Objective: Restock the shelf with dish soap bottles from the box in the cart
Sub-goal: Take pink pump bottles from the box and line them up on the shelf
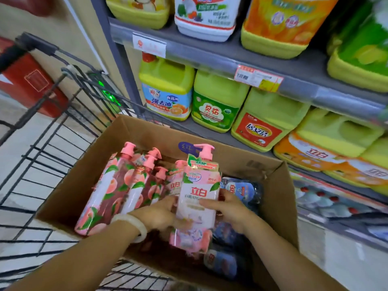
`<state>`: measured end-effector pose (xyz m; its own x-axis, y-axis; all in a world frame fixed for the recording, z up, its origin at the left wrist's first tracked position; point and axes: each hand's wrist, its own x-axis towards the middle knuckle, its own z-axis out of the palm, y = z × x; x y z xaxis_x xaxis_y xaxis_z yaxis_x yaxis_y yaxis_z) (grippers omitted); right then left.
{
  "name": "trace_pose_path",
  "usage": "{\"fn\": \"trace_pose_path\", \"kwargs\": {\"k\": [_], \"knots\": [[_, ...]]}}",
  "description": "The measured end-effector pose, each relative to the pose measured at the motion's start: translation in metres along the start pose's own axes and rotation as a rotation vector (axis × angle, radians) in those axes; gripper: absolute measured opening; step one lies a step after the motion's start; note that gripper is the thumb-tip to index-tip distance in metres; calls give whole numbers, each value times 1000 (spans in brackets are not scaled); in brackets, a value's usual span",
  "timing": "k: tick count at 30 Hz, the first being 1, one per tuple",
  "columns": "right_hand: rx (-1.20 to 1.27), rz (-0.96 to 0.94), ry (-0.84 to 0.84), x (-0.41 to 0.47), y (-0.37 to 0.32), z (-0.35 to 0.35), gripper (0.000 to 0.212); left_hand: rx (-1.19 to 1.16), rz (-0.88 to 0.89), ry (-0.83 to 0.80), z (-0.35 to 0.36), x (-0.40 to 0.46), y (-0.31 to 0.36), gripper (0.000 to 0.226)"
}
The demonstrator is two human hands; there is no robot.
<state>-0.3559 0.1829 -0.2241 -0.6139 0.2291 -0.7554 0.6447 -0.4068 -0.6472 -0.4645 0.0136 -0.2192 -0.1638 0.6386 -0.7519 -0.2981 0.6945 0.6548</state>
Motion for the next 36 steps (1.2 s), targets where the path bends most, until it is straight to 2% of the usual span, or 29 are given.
{"fn": "trace_pose_path", "kwargs": {"k": [1, 5, 8, 10, 13, 17, 21, 22, 27, 30, 33, 36], "knots": [[-15, -23, 1, -7, -7, -8, 40, -6, 33, -19, 6, -1, 10, 52], [3, -146, 48, -41, -31, -43, 42, 25, 161, 37, 32, -5, 51, 68], [75, -274, 129, -76, -45, -73, 42, 113, 255, 62, 63, -11, 91, 52], [131, -372, 167, -106, -55, -95, 32, 138, 317, 61, 89, -17, 121, 47], [161, -505, 228, -166, -68, -134, 25, 176, 439, 14, 141, -30, 163, 56], [162, -630, 300, -254, -69, -200, 34, 224, 564, -15, 235, -57, 214, 39], [179, -721, 386, -343, -48, -271, 26, 418, 685, -11, 337, -76, 255, 55], [180, -740, 409, -364, -40, -288, 27, 431, 706, -13, 363, -79, 263, 52], [198, -842, 543, -469, 2, -372, 17, 485, 791, -195, 498, -94, 296, 31], [199, -868, 636, -522, 23, -415, 21, 533, 833, -274, 566, -101, 317, 40], [232, -892, 732, -571, 39, -456, 28, 628, 875, -265, 629, -102, 343, 65], [256, -933, 815, -610, 50, -494, 29, 655, 916, -315, 684, -100, 370, 63]]}}
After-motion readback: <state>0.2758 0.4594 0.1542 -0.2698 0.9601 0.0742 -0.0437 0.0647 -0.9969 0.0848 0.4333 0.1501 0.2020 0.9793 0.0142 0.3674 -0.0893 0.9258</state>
